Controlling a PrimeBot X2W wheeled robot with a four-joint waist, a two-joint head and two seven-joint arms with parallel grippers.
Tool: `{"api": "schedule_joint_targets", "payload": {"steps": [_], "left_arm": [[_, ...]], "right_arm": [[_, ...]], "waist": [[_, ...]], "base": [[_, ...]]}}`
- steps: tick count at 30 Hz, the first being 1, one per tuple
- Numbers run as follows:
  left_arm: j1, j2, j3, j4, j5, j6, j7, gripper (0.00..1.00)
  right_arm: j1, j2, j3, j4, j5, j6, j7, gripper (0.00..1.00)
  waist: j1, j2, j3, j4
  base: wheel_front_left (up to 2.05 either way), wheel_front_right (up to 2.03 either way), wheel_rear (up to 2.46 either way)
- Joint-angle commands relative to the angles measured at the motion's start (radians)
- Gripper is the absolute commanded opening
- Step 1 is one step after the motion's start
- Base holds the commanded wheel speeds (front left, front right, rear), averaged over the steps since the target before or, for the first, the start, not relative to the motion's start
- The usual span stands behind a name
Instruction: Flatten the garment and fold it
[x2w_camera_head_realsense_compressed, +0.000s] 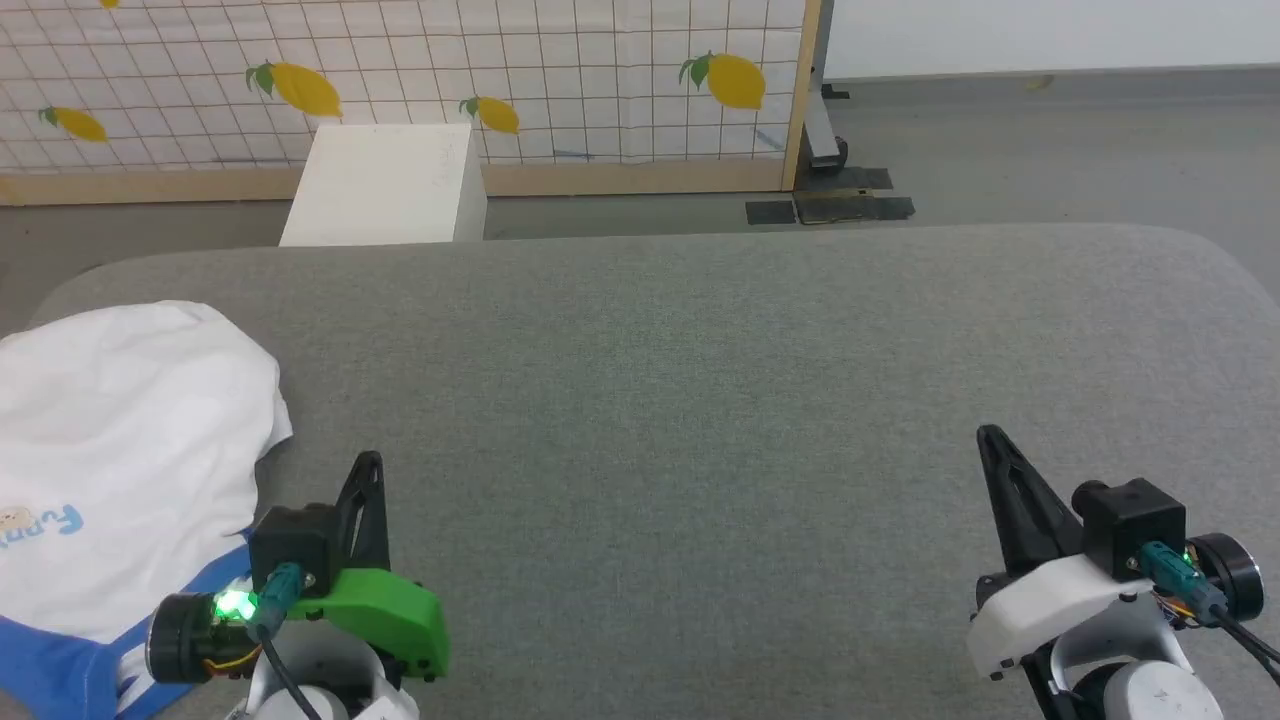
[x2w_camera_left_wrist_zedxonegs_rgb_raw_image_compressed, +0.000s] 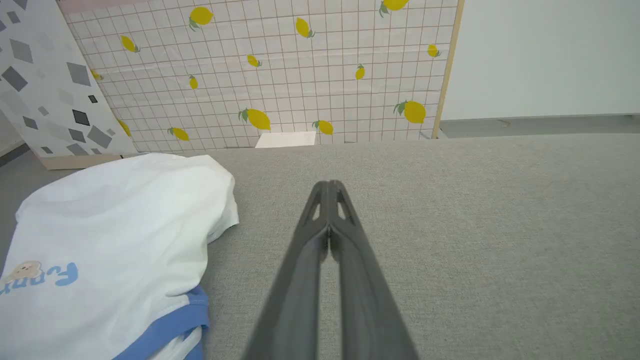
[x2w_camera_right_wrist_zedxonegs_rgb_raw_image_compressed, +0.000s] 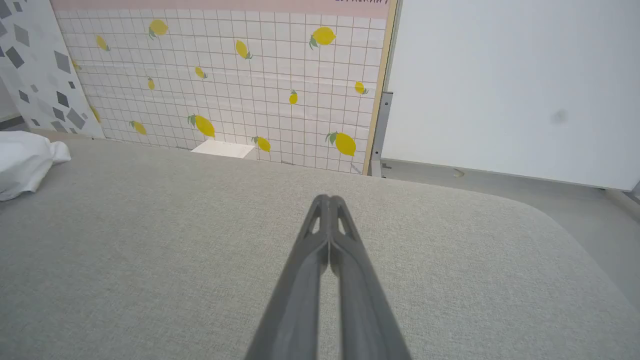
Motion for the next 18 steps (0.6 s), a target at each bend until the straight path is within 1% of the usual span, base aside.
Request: {"api": "schedule_joint_targets", "payload": {"steps": [1,18], "left_arm": [[0.011,-0.003,0.002,-0.002,0.013,-0.001,0.001,0.00],[0.011,-0.003,0.002,-0.002,0.013,-0.001,0.001,0.00]], "right_arm": [[0.010,0.001,0.000,-0.005,-0.006,-0.002,0.000,0.00],[0.010,0.001,0.000,-0.005,-0.006,-0.002,0.000,0.00]], "waist": [[0.0000,-0.0001,0.000,0.000],[0.0000,-0.0001,0.000,0.000]], "base": [[0.00,0.00,0.00],[0.00,0.00,0.00]]}}
